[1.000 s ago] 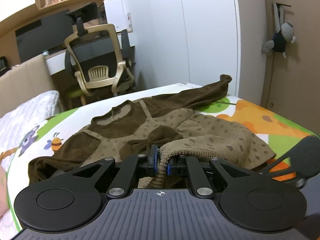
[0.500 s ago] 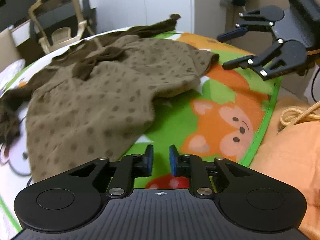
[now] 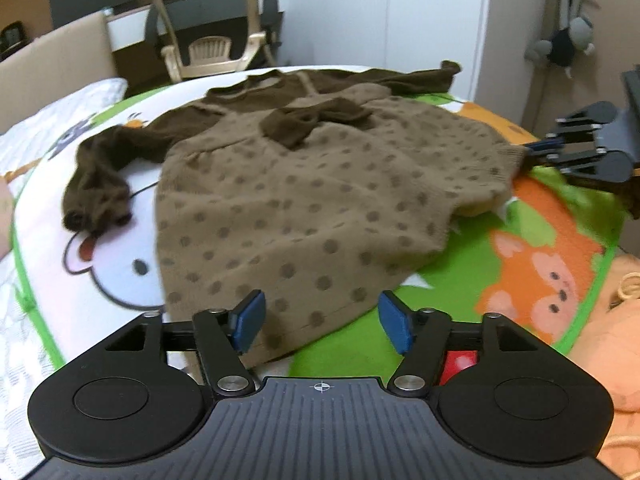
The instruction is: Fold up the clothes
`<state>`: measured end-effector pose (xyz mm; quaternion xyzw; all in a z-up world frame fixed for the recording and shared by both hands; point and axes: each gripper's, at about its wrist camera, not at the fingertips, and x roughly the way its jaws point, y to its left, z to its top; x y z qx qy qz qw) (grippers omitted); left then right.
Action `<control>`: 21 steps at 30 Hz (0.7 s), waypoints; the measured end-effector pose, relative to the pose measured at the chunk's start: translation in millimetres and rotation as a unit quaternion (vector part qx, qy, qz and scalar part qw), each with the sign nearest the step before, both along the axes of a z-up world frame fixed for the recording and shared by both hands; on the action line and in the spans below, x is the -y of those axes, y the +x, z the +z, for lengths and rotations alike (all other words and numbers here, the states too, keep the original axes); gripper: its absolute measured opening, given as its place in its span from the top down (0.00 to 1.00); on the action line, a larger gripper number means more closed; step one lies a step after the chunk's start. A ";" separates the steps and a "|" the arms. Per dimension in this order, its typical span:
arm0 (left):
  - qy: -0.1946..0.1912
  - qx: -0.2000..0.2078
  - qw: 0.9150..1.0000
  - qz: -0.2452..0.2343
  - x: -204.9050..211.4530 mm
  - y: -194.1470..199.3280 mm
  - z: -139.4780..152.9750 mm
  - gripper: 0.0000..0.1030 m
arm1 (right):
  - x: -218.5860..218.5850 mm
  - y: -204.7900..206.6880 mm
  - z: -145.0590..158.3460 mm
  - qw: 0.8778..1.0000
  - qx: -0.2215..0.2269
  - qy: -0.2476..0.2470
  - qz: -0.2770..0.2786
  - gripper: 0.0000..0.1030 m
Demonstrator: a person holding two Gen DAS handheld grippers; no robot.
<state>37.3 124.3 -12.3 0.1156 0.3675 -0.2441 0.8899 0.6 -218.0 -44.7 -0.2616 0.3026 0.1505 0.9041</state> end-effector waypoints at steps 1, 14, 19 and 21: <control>0.005 0.000 1.000 0.009 -3.8 1.5 -0.8 0.31 | 5.8 -4.7 -0.2 1.000 -0.005 -0.006 -0.005 0.94; -0.069 0.012 0.997 0.028 -22.4 8.2 21.8 0.26 | 47.6 18.4 27.9 0.977 -0.032 0.186 -0.099 0.47; -0.101 -0.003 0.995 0.010 2.8 22.4 13.2 0.19 | 25.1 57.1 -2.0 0.969 -0.074 0.199 -0.125 0.81; -0.090 -0.020 0.996 0.020 4.4 28.8 3.4 0.20 | 13.8 51.2 -3.5 0.980 -0.057 0.156 -0.111 0.85</control>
